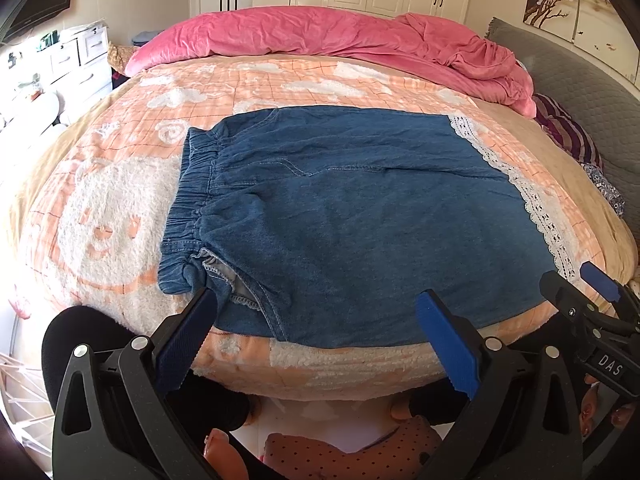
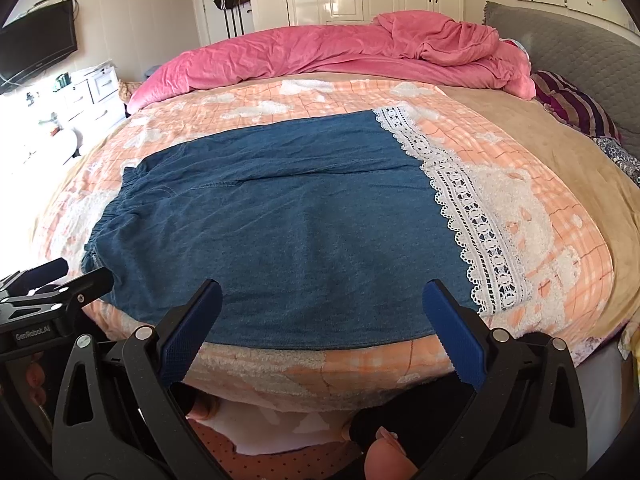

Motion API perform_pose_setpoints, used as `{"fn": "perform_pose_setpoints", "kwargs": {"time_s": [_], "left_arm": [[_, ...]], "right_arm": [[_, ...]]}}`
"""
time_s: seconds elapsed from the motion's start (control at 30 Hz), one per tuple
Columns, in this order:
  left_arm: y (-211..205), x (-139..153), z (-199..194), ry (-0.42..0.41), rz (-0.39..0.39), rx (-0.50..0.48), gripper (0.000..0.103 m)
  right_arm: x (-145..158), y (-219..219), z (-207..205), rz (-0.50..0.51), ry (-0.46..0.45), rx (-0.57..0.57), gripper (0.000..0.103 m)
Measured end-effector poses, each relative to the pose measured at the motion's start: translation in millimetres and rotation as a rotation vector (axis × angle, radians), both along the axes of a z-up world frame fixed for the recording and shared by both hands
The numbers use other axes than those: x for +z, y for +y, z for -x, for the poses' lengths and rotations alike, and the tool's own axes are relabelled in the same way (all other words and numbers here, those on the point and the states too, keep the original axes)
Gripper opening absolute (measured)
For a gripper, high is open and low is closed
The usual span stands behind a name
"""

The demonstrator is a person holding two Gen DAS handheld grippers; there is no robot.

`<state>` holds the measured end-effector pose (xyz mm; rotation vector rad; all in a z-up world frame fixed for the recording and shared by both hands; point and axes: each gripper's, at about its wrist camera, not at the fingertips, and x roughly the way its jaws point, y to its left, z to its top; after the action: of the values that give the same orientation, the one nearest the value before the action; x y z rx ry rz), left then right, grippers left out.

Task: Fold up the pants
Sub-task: 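Close the left tool on the elastic waistband while the right tool grips the denim beside it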

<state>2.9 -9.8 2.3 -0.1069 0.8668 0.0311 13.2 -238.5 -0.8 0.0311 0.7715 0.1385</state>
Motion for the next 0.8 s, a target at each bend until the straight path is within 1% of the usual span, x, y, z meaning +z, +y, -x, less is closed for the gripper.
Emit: {"fn": "perform_pose_setpoints", "kwargs": {"time_s": [0.2, 0.4, 0.63, 0.8], "left_arm": [[1, -2, -6, 0.001, 0.006, -0.003, 0.099], [4, -3, -16, 0.001, 0.011, -0.004, 0.099], [20, -3, -37, 0.014, 0.015, 0.025, 0.099], [36, -1, -62, 0.023, 0.015, 0.051, 0.099]], "right_arm": [[-1, 1, -2, -0.002, 0.004, 0.002, 0.095], [-3, 7, -15, -0.001, 0.017, 0.019, 0.095], [1, 19, -50, 0.008, 0.017, 0.050, 0.095], [10, 33, -81, 0.010, 0.008, 0.095, 0.095]]}}
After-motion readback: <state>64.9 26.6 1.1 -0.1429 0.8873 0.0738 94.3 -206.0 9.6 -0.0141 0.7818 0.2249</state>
